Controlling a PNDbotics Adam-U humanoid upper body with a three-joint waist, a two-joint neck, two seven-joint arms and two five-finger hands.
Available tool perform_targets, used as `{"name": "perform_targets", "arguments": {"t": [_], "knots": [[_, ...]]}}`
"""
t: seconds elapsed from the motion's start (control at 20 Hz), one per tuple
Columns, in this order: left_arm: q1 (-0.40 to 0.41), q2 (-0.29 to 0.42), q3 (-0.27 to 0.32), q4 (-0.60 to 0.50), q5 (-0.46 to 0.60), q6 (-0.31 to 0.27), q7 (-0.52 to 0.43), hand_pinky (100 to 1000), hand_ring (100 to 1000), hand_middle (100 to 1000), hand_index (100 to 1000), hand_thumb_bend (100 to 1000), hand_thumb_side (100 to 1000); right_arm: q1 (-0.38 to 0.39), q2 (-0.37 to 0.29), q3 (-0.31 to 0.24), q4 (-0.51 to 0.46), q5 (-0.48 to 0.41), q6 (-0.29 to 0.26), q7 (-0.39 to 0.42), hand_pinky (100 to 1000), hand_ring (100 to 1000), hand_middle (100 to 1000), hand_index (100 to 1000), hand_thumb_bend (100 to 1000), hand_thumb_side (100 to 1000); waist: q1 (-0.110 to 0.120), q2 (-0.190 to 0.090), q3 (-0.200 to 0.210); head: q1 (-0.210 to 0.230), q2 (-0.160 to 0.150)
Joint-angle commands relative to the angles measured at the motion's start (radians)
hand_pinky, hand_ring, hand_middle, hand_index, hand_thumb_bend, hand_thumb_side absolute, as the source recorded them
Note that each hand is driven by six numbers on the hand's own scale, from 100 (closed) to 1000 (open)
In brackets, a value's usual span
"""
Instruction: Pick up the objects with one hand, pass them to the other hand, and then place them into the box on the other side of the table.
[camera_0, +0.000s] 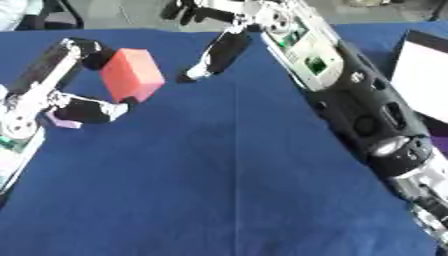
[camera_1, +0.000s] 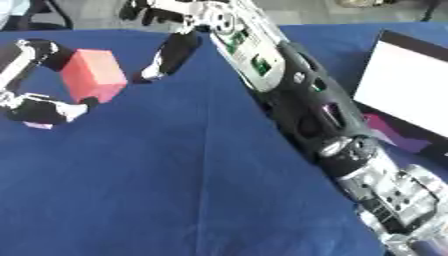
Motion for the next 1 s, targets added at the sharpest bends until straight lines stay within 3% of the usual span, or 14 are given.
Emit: {"name": "perform_targets", "arguments": {"t": [0.05,1.0], "knots": [[-0.006,-0.001,0.009,0.006,-0.016,-0.023,0.014,735,620,525,444,268,103,-0.023,0.006,0.002,-0.013,0.004,-0.003,0.013,899,867,872,888,551,235,-0.012,-0.038,0.000,-0.006,0.001],[-0.015,-0.030,-0.010,-0.007,0.043,-0.090,0.018,741,620,521,441,255,122,0.001,0.045,0.043,0.017,-0.009,-0.031,0.029,899,863,864,885,535,227,-0.012,-0.032,0.014,-0.025,0.001]]}}
